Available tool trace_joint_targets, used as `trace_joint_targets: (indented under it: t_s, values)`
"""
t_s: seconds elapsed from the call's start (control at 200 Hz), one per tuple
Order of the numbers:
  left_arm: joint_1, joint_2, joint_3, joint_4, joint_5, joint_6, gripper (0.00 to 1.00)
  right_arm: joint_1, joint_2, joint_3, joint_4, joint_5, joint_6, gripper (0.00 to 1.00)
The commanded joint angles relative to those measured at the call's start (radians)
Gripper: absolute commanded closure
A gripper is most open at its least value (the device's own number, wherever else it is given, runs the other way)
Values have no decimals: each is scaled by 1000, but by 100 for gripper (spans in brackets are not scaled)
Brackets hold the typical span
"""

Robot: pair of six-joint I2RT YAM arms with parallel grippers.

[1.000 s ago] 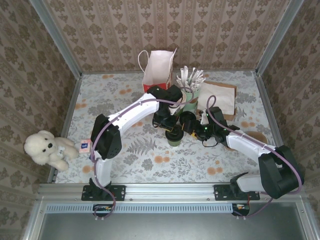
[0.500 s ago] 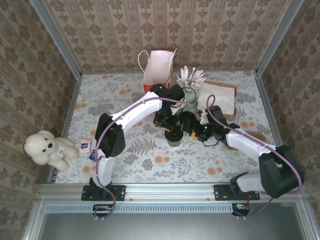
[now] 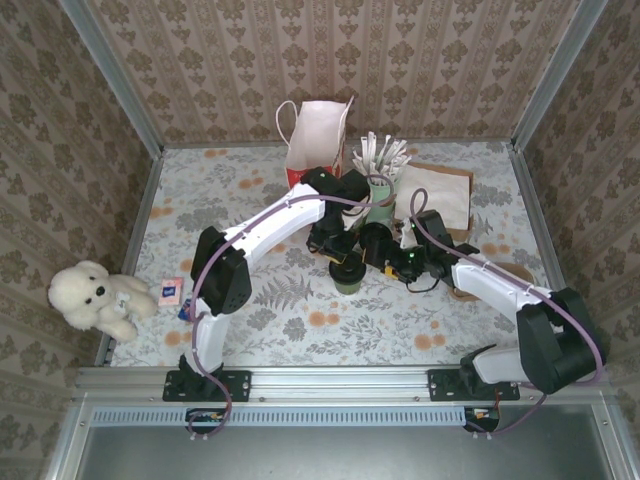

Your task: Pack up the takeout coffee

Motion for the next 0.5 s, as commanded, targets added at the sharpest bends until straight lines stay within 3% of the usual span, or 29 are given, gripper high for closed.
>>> trace_joint_targets:
  t_s: [0.0,0.24,0.495]
  values:
    - [-15,43,2,26,19,3,100,23,-66,-13,-59,-28,-26,23]
    - [-17,40,24,18,37,4,100,29,-81,-18,5,-78,26,11]
    - [1,15,66,-116,-41,192,100,29,-59,-24,51,-46,90,6]
